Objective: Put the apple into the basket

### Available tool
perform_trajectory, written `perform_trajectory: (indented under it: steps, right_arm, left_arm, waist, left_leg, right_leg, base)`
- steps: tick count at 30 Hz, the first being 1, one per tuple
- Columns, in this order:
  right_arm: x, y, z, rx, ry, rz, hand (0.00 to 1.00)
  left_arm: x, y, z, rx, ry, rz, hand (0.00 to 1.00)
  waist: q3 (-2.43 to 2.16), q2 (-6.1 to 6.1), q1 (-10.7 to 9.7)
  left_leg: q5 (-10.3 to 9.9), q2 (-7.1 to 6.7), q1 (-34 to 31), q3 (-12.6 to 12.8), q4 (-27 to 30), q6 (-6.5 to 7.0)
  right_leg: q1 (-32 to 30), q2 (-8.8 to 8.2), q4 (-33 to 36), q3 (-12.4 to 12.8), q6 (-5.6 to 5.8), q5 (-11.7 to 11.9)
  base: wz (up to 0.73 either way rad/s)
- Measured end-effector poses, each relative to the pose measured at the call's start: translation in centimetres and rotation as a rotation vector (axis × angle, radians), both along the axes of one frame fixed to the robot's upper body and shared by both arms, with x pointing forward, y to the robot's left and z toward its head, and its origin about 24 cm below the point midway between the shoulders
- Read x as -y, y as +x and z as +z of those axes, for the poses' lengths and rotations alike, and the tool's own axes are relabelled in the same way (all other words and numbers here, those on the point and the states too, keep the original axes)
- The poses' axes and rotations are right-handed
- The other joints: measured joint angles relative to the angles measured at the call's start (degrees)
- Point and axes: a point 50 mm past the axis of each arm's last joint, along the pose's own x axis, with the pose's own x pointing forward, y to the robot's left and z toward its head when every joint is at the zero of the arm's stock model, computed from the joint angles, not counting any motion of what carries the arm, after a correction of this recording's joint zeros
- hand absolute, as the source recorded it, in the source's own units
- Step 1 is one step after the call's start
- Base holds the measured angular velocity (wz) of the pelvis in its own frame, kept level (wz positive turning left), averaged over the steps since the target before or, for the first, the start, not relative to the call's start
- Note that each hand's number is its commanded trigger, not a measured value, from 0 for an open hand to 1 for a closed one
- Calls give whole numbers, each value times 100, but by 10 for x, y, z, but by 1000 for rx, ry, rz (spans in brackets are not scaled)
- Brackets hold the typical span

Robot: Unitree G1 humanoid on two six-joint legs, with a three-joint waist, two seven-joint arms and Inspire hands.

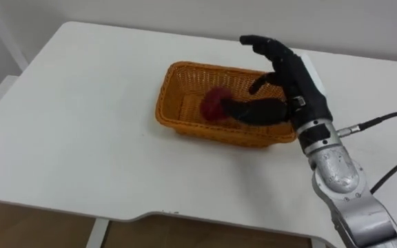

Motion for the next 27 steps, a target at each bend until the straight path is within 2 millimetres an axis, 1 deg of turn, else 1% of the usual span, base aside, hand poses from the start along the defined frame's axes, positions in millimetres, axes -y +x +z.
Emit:
perform_trajectory:
  steps: [2,6,8,13,17,19,21,22,24,25,26,27]
  right_arm:
    - [0,0,-1,-4,-4,-2,0]
    - [5,3,-14,-64,-29,-27,0]
    - [6,4,-16,-79,-33,-33,0]
    - [6,4,-15,-80,-33,-35,0]
    - [11,5,-13,-72,-27,-55,0]
    - [18,6,-9,-50,-19,-96,0]
    - [34,7,-1,-12,-2,-185,0]
    - [39,7,1,1,9,-210,0]
    - [56,6,17,82,53,-313,0]
    - [61,5,21,106,59,-338,0]
    - [70,3,26,151,72,-392,0]
    - [81,1,31,190,86,-456,0]
  left_arm:
    - [0,0,0,-1,1,0,0]
    - [0,-1,0,-4,1,1,0]
    - [0,0,0,-4,1,1,0]
    - [0,3,0,2,-1,-1,0]
    - [-1,4,0,6,0,1,0]
    - [-2,-1,0,-3,2,15,0]
    - [-4,-5,1,0,8,43,0]
    - [-5,-6,1,0,10,49,0]
    - [-8,-17,2,-14,22,78,0]
    - [-9,-20,2,-17,26,84,0]
    - [-10,-26,2,-25,33,100,0]
    - [-11,-30,3,-28,36,117,0]
  waist:
    - [2,-7,4]
    - [11,-28,2]
    - [13,-31,-1]
    - [7,-37,-21]
    - [-4,-52,-123]
    - [-6,-55,-188]
    - [-12,-55,-233]
    - [-17,-57,-262]
    - [-44,-36,-393]
    - [-56,-29,-434]
    - [-74,-18,-533]
    - [-82,-6,-592]
  left_leg:
    - [0,-6,-5,1,-1,0]
    - [1,-2,-7,-2,0,-2]
    - [1,-3,-13,-3,1,-2]
    - [1,-4,-9,-3,5,-2]
    - [1,-7,-15,-26,23,-2]
    - [1,-10,-31,-57,51,-2]
    - [0,-9,-35,-48,58,-2]
    - [0,-9,-34,-48,58,-2]
    - [0,-6,-14,-22,59,-2]
    - [0,-6,-3,-19,59,-2]
    - [0,-6,18,-19,62,-2]
    - [0,-6,43,-17,63,-2]
  right_leg:
    - [20,-2,-44,-18,0,0]
    - [26,-2,-47,-67,0,0]
    - [20,-3,-46,-68,0,0]
    - [26,-5,-47,-63,0,0]
    - [38,-8,-47,-77,0,1]
    - [43,-6,-48,-78,1,2]
    - [43,-2,-48,-75,1,2]
    - [44,-2,-48,-74,1,2]
    - [55,-4,-48,-68,1,3]
    - [67,-4,-50,-69,1,3]
    - [96,-5,-52,-72,1,2]
    - [114,-5,-55,-75,1,2]
  base:
    - [0]
    - [0]
    - [0]
    - [0]
    - [3]
    - [5]
    - [0]
    - [0]
    - [-4]
    - [0]
    - [0]
    - [0]
